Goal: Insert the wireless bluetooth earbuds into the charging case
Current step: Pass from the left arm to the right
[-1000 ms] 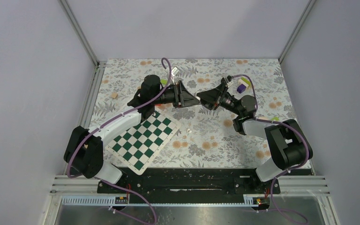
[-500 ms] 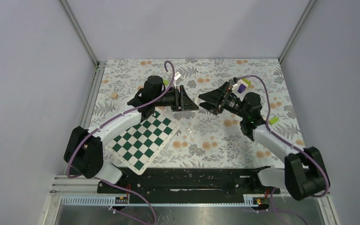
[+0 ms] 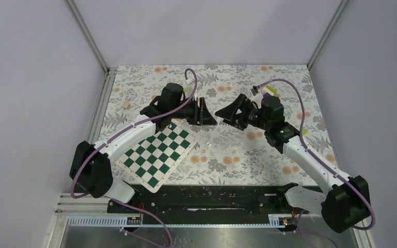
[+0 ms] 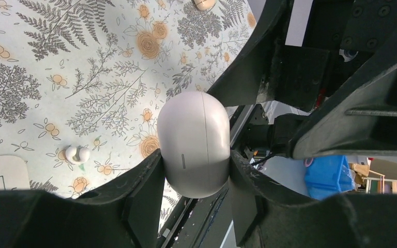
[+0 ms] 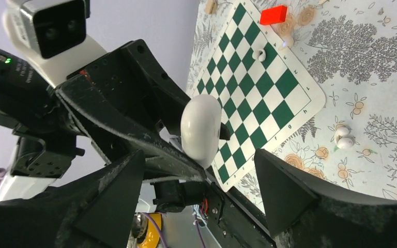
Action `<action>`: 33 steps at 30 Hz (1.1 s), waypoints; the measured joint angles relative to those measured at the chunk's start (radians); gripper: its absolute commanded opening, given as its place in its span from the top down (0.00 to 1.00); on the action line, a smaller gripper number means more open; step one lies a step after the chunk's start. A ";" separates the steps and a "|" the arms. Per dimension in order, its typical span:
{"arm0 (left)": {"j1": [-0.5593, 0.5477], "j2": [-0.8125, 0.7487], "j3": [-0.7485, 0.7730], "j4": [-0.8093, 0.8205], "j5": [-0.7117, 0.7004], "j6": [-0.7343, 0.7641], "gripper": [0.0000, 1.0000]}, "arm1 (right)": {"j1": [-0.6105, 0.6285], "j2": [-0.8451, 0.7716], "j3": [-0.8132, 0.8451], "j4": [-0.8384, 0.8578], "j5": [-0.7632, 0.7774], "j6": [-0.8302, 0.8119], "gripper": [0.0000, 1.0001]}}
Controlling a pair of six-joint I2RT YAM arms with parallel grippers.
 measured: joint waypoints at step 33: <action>-0.018 -0.004 0.014 -0.067 -0.041 0.046 0.20 | 0.054 0.150 0.080 -0.002 0.011 0.011 1.00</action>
